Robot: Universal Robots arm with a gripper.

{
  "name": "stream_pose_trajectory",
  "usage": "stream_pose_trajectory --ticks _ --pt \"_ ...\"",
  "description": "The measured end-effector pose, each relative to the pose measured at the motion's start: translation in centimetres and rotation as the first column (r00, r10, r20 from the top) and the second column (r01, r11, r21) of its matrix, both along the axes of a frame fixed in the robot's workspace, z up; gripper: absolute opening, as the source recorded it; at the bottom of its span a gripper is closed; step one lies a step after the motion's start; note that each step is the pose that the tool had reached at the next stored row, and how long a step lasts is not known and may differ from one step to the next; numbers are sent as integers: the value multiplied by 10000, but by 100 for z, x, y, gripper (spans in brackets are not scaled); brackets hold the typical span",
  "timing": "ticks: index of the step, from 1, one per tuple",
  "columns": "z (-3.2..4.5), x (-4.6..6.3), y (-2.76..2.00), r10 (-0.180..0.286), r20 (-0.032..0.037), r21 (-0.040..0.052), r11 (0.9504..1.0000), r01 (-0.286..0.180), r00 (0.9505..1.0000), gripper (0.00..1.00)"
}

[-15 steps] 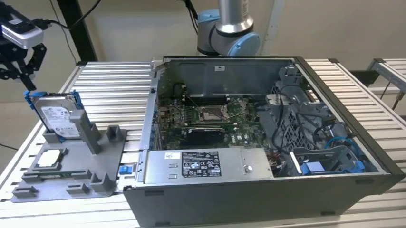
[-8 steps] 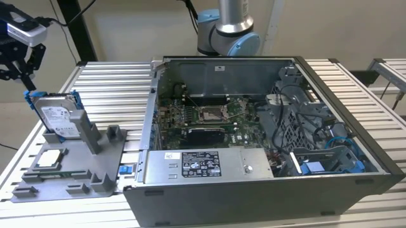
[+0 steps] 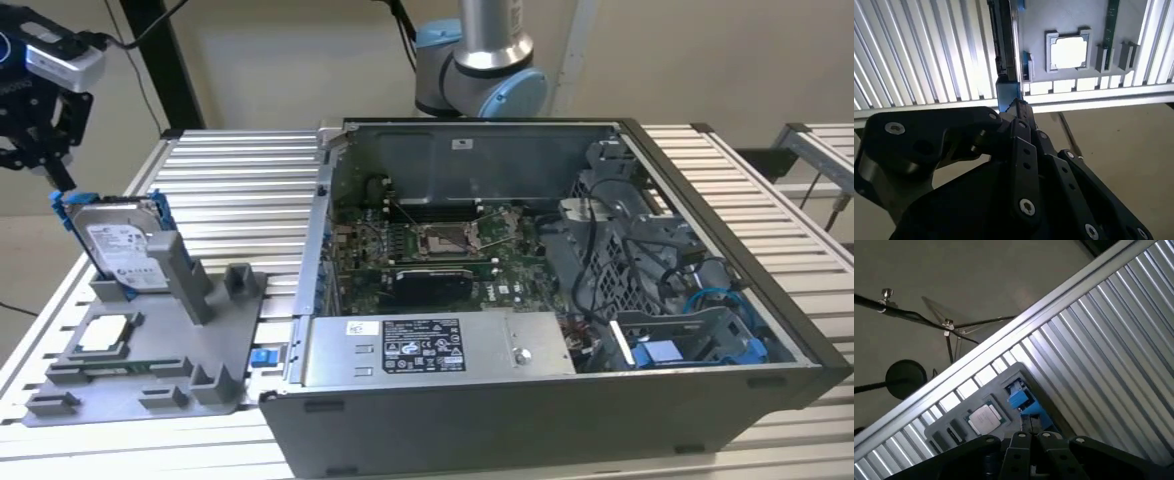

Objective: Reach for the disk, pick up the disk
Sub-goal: 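Pick up the disk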

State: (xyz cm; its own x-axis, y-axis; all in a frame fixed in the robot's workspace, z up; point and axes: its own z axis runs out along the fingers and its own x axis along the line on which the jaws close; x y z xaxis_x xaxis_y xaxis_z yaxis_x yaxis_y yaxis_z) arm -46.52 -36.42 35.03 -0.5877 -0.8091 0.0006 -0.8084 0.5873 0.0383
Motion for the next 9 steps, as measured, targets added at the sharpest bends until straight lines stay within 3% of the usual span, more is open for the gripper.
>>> stream_pose_trajectory --ticks 5,9 --pt "5 0 0 779 1 0 9970 -779 9970 0" --pt "6 0 0 1505 1 0 9886 -1505 9886 0"
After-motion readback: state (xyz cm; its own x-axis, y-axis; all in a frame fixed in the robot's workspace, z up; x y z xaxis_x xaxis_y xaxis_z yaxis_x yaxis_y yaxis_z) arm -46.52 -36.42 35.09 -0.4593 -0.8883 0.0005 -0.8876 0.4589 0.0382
